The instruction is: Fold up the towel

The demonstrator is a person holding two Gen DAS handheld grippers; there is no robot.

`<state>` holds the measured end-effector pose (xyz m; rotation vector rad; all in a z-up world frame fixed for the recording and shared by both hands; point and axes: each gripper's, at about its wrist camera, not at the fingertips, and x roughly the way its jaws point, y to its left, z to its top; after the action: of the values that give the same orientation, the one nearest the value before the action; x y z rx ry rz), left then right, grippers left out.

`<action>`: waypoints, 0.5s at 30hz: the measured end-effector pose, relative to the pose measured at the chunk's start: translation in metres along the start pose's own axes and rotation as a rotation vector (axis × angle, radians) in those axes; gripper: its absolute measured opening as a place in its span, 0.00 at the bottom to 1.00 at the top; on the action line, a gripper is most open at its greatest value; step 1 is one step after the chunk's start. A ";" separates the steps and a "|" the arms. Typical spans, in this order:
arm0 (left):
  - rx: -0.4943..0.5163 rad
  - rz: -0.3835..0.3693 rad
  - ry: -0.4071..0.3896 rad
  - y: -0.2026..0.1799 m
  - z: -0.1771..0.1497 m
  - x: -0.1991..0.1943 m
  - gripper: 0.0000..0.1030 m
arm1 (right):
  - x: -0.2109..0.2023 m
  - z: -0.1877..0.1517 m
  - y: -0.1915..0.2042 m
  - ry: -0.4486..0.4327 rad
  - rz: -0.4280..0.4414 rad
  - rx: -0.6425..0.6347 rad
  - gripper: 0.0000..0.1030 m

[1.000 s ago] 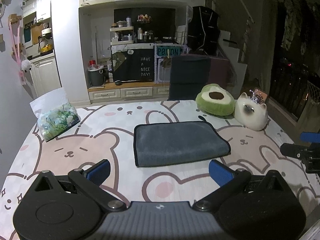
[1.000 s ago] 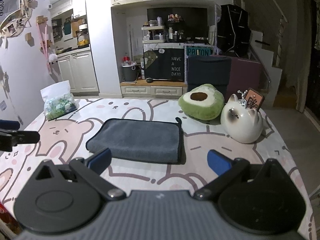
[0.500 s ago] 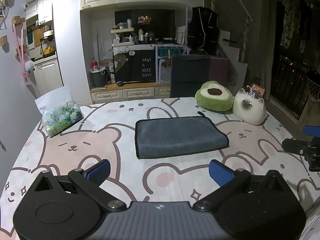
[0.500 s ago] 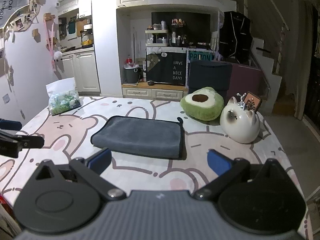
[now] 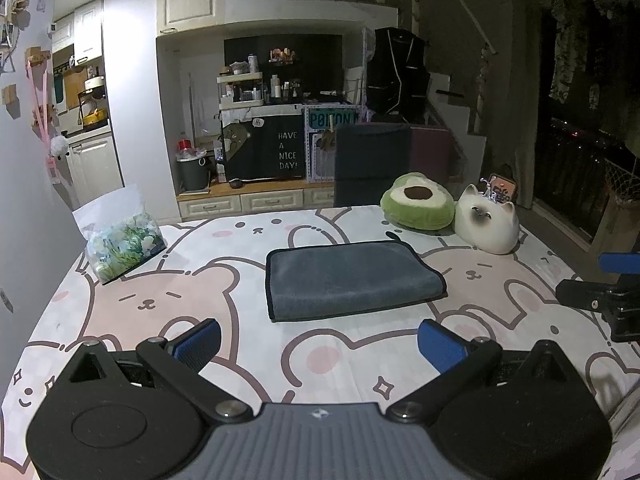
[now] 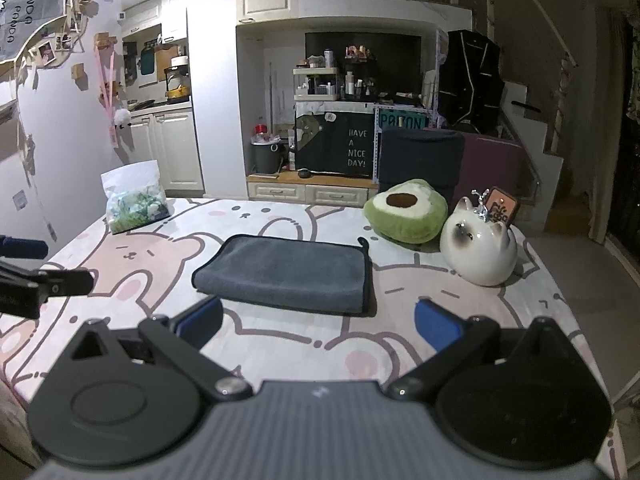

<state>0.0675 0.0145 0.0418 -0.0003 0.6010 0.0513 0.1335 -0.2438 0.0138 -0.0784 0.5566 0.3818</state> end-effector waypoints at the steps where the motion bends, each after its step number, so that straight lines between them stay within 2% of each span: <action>1: 0.000 0.000 -0.002 0.000 -0.001 -0.001 1.00 | -0.001 0.000 0.001 0.002 0.000 -0.001 1.00; 15: 0.000 -0.051 0.020 0.003 -0.020 -0.015 1.00 | -0.017 -0.013 0.003 0.033 0.036 0.009 1.00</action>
<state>0.0438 0.0162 0.0341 -0.0165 0.6210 0.0015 0.1128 -0.2492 0.0119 -0.0662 0.5929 0.4138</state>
